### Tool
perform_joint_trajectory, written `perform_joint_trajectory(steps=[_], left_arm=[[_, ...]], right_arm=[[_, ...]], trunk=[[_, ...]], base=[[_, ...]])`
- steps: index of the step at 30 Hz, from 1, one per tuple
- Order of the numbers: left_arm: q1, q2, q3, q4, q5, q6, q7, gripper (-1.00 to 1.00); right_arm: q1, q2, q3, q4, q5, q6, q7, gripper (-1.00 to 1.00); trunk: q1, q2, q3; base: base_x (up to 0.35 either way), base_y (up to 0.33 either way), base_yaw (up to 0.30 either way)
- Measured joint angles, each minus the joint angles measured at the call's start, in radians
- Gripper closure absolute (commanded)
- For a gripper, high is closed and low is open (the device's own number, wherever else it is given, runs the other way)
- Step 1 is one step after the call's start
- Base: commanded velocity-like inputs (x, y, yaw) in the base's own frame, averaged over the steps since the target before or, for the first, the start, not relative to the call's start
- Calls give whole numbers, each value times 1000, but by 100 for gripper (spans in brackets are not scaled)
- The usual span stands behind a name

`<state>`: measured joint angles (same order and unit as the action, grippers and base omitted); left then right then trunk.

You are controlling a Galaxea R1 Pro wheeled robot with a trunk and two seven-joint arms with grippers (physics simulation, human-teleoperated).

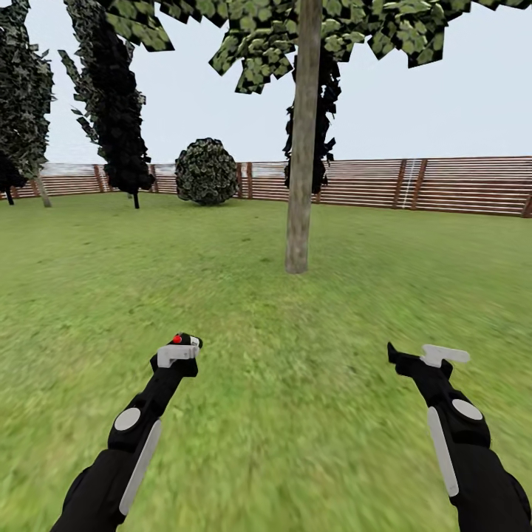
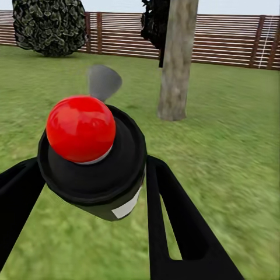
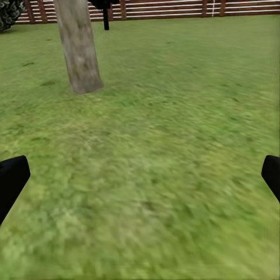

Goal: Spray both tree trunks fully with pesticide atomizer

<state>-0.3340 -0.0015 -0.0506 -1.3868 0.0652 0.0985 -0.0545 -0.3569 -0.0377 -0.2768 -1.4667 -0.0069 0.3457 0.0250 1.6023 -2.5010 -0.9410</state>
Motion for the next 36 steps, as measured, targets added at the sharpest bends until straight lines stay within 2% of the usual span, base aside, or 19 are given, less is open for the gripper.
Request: perform_joint_trajectory(steps=[10,22,36], left_arm=[[0,0,0,0,0,0,0,100],[0,0,0,0,0,0,0,100],[0,0,1,0,0,0,0,100]], right_arm=[[0,0,0,0,1,0,0,-100],[0,0,0,0,0,0,0,-100],[0,0,0,0,1,0,0,-100]], trunk=[[0,0,0],[0,0,10],[0,0,12]], base=[[329,0,-7],[329,0,-162],[329,0,-17]])
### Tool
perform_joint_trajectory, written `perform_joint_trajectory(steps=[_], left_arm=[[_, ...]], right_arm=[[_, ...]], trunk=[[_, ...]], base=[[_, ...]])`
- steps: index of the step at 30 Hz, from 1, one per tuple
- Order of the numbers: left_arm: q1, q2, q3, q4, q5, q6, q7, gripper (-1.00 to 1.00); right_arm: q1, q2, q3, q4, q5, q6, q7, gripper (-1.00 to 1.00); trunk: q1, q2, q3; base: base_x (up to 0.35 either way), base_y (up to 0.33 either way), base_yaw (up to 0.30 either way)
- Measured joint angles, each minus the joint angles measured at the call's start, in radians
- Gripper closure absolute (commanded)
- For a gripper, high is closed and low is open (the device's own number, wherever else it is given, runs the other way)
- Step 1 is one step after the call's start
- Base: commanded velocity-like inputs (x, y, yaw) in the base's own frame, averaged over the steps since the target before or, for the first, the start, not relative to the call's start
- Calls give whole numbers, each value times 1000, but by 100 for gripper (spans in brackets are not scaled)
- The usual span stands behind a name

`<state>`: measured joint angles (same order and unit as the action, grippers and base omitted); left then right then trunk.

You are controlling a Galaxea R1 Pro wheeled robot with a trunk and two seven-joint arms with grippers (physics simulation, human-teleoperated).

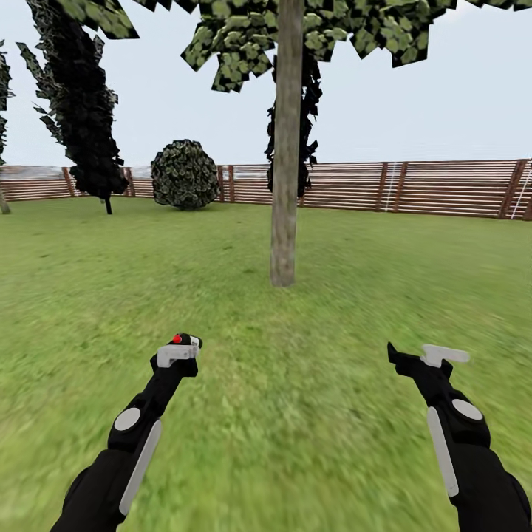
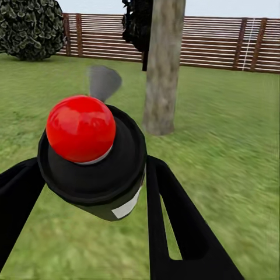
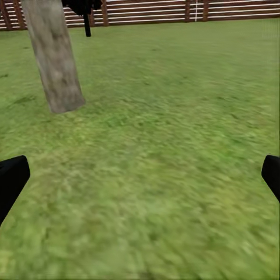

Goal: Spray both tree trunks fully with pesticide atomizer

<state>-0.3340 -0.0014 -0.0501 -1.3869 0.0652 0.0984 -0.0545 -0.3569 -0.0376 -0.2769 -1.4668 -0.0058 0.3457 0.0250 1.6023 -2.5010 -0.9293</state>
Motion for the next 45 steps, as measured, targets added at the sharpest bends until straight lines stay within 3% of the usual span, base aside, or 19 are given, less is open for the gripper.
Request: perform_joint_trajectory(steps=[9,45], left_arm=[[0,0,0,0,0,0,0,100],[0,0,0,0,0,1,0,100]], right_arm=[[0,0,0,0,0,0,0,-100],[0,0,0,0,0,0,0,-100]], trunk=[[0,0,7],[0,0,8]], base=[[329,0,-120],[329,0,-1]])
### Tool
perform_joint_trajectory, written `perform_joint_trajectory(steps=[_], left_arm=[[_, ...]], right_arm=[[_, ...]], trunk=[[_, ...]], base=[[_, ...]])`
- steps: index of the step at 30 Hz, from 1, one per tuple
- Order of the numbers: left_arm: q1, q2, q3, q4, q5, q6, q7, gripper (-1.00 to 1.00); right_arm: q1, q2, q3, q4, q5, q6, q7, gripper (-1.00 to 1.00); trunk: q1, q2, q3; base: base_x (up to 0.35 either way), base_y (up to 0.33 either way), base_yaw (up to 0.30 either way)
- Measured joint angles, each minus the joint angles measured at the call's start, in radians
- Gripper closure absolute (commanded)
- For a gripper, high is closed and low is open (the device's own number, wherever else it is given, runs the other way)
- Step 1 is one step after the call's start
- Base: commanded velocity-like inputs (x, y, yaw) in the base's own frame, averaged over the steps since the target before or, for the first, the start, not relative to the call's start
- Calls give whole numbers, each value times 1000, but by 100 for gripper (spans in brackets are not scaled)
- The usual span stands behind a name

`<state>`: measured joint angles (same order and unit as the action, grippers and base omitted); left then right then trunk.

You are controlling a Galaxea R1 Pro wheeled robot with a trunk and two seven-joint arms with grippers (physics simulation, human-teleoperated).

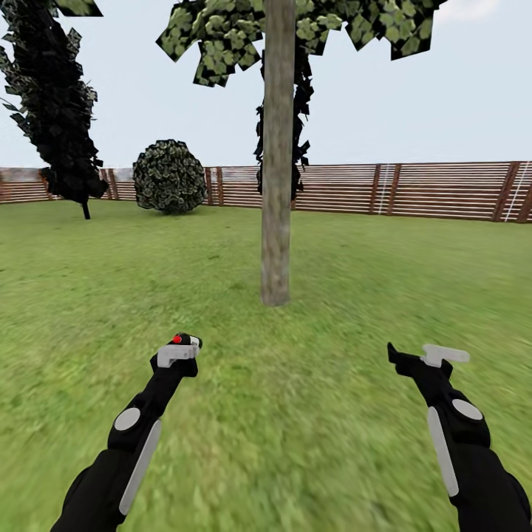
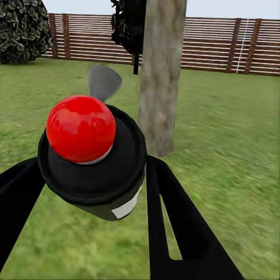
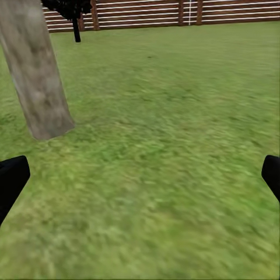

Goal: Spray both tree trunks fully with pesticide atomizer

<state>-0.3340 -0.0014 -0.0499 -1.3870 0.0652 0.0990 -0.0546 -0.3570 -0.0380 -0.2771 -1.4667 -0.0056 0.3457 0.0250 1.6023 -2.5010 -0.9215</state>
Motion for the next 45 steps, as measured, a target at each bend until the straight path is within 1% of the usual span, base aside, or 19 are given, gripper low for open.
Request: perform_joint_trajectory(steps=[24,45], left_arm=[[0,0,0,0,0,0,0,100],[0,0,0,0,0,0,0,100]], right_arm=[[0,3,0,2,-1,0,0,-100],[0,0,-1,0,-1,0,0,-100]], trunk=[[0,0,0],[0,0,0]], base=[[329,0,0],[329,0,0]])
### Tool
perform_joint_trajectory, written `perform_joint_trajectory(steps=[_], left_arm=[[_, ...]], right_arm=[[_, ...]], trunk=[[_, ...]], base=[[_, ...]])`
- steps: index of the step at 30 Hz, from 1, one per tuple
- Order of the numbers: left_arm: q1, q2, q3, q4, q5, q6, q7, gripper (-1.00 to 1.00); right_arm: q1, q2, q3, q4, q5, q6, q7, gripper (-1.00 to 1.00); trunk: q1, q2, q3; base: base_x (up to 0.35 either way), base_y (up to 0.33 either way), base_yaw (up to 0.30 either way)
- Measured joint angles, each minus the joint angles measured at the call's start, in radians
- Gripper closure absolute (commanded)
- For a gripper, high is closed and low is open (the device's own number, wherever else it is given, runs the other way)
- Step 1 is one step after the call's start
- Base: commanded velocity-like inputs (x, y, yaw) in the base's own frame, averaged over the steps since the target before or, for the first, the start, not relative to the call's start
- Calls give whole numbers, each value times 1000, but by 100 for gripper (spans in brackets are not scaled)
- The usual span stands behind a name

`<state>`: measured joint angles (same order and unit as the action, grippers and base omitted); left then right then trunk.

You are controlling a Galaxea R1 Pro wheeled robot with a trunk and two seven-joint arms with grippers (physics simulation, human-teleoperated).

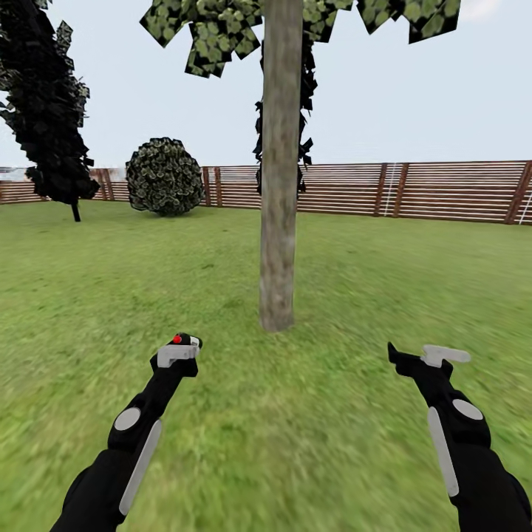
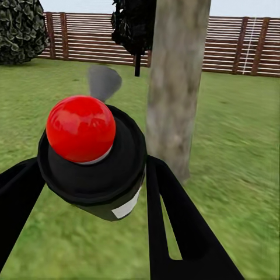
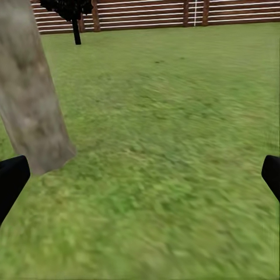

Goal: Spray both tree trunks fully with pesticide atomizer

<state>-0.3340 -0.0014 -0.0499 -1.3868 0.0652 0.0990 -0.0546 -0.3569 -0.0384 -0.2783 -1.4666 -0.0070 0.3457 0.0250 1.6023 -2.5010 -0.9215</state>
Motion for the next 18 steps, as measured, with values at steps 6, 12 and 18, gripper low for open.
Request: perform_joint_trajectory(steps=[6,12,18], left_arm=[[0,0,0,0,0,0,0,100],[0,0,0,0,0,0,0,100],[0,0,0,0,0,0,0,100]], right_arm=[[0,0,0,0,0,0,0,-100],[0,0,0,-1,0,0,0,-100],[0,0,0,-2,0,0,0,-100]], trunk=[[0,0,0],[0,0,0],[0,0,0]], base=[[329,0,0],[329,0,0],[329,0,0]])
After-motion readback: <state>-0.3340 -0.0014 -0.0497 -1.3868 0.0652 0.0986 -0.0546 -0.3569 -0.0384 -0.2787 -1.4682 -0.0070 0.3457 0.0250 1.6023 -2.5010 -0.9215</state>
